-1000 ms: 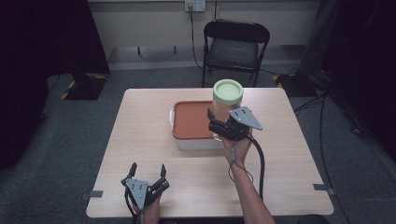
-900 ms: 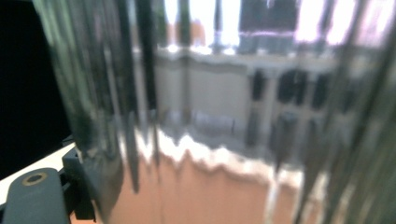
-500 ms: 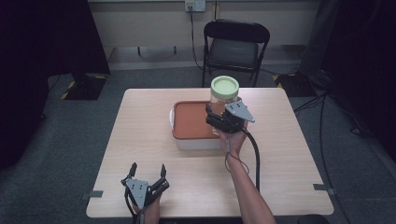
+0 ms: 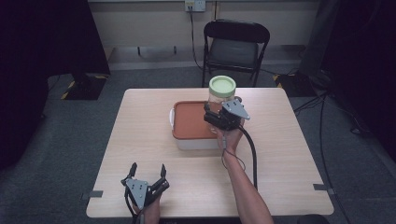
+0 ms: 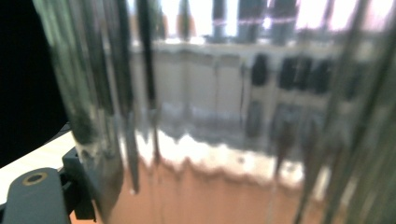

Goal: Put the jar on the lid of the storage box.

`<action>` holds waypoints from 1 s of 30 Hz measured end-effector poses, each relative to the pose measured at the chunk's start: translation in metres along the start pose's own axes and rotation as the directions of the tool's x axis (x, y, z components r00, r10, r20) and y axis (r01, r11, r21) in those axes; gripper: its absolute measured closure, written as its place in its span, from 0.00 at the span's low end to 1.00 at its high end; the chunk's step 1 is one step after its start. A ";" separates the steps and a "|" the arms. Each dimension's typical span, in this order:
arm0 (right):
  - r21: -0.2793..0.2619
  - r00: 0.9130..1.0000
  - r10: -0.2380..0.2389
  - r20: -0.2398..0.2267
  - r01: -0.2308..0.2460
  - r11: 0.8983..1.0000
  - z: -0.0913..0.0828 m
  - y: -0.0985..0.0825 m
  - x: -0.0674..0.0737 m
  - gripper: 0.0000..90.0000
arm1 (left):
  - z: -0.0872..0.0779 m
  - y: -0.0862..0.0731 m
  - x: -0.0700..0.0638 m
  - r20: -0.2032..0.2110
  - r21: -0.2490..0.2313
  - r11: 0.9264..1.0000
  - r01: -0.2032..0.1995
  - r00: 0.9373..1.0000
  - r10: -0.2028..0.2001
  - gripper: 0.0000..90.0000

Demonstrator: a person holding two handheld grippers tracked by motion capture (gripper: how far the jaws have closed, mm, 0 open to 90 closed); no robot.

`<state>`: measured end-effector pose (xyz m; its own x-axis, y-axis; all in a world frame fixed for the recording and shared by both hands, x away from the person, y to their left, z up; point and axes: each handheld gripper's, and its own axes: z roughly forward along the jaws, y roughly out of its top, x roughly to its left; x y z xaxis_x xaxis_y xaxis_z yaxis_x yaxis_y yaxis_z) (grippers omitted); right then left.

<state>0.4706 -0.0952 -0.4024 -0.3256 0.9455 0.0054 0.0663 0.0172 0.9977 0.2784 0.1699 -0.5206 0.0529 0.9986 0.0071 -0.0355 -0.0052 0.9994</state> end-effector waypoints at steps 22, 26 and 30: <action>0.026 1.000 -0.013 0.012 0.013 1.000 0.004 -0.002 0.004 0.13 | 0.000 0.000 0.000 -0.002 0.001 1.000 0.000 1.000 0.000 0.05; 0.027 1.000 -0.014 0.013 0.013 1.000 0.005 -0.002 0.004 0.12 | 0.000 0.000 0.000 -0.002 0.000 1.000 0.000 1.000 0.000 0.05; 0.032 1.000 -0.009 0.012 0.009 0.999 0.005 -0.001 0.004 0.12 | 0.000 0.000 0.000 -0.002 0.000 1.000 0.000 1.000 0.000 0.05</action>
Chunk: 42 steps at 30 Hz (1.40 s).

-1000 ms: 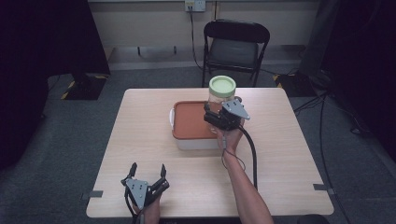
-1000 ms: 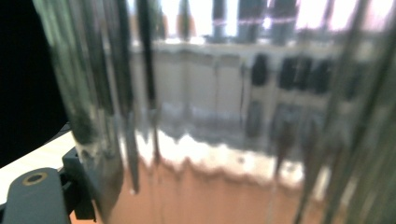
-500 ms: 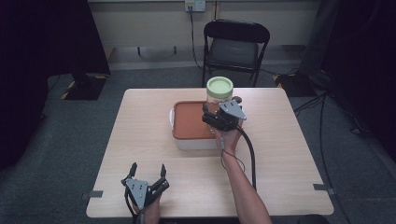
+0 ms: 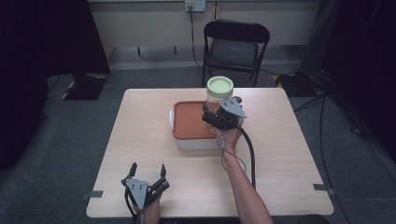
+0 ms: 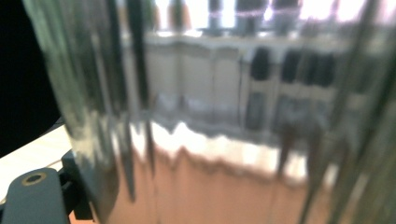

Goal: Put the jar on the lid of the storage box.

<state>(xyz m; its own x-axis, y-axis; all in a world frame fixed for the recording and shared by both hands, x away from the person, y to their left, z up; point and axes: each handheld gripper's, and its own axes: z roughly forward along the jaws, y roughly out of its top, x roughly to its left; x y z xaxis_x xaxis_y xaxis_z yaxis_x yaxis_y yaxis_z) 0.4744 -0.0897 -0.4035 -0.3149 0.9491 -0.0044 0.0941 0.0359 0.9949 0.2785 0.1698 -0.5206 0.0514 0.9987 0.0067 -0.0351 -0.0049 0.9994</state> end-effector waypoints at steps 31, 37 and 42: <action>-0.052 1.000 -0.019 -0.009 0.018 0.998 0.003 0.006 -0.001 0.03 | 0.000 0.000 0.000 0.000 0.000 1.000 0.000 1.000 0.000 0.05; -0.050 1.000 -0.009 -0.010 0.009 0.999 0.003 0.006 -0.002 0.03 | 0.000 0.000 0.000 0.000 0.000 1.000 0.000 1.000 0.000 0.05; -0.038 1.000 -0.001 -0.015 0.000 0.999 0.002 0.005 -0.004 0.03 | -0.001 0.000 0.000 -0.002 0.000 1.000 0.000 1.000 0.000 0.05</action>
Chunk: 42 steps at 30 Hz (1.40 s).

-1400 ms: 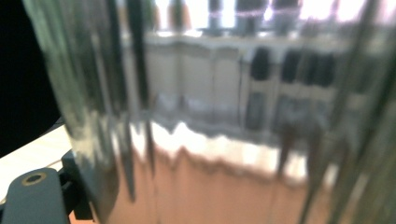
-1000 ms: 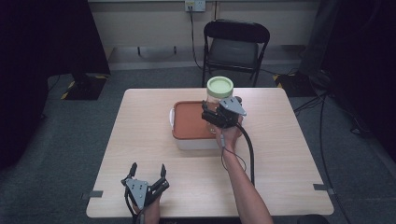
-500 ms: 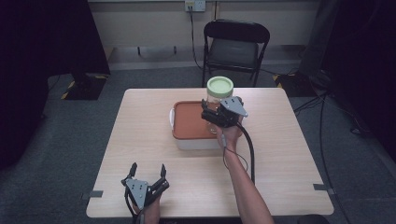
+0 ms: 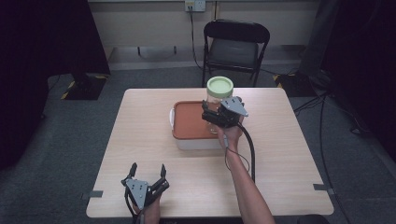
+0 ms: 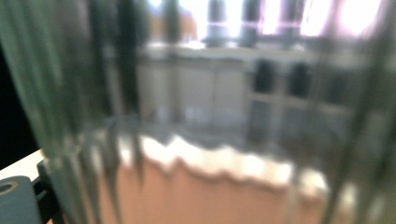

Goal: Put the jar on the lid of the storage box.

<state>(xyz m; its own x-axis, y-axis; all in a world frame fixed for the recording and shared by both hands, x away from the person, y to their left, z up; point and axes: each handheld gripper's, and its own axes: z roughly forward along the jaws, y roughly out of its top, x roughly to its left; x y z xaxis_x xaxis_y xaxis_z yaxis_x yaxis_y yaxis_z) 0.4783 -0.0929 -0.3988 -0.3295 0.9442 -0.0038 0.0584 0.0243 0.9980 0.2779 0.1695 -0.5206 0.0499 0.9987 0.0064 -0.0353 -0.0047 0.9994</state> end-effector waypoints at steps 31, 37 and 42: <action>-0.053 0.999 -0.041 0.015 0.042 0.998 -0.005 0.002 0.003 0.02 | 0.000 0.000 0.000 -0.004 0.000 1.000 0.000 1.000 0.000 0.05; -0.050 0.999 -0.038 0.010 0.039 0.998 -0.005 0.002 0.003 0.02 | 0.000 0.000 0.000 -0.004 0.000 1.000 0.000 1.000 0.000 0.05; -0.051 0.999 -0.035 0.009 0.036 0.998 -0.005 0.002 0.003 0.02 | 0.000 0.000 0.000 -0.004 0.000 1.000 0.000 1.000 0.000 0.05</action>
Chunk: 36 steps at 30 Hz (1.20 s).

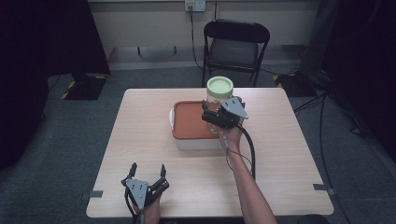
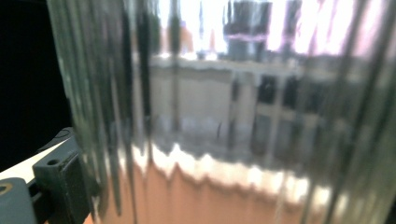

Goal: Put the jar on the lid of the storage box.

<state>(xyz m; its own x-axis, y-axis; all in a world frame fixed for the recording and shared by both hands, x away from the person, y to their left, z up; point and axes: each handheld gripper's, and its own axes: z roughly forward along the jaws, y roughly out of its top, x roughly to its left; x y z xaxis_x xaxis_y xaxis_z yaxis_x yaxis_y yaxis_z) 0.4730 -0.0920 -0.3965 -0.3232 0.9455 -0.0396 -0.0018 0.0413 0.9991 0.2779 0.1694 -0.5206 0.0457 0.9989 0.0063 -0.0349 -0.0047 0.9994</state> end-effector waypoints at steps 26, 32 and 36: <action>0.024 1.000 0.019 -0.010 -0.019 1.000 -0.003 0.002 -0.006 0.00 | 0.000 0.000 0.000 -0.002 0.000 1.000 0.000 1.000 0.000 0.05; 0.018 1.000 0.016 -0.007 -0.016 1.000 -0.005 0.001 -0.005 0.00 | 0.000 0.000 0.000 -0.002 0.000 1.000 0.000 1.000 0.000 0.05; 0.015 1.000 0.012 -0.006 -0.012 1.000 -0.006 0.001 -0.005 0.00 | 0.000 0.000 0.000 -0.002 0.000 1.000 0.000 1.000 0.000 0.05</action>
<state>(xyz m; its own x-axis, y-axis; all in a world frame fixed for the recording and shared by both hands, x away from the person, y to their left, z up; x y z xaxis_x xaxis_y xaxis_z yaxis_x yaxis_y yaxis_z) 0.4688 -0.0989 -0.3951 -0.3291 0.9439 -0.0275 0.0159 0.0346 0.9993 0.2779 0.1693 -0.5206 0.0442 0.9990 0.0064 -0.0347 -0.0048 0.9994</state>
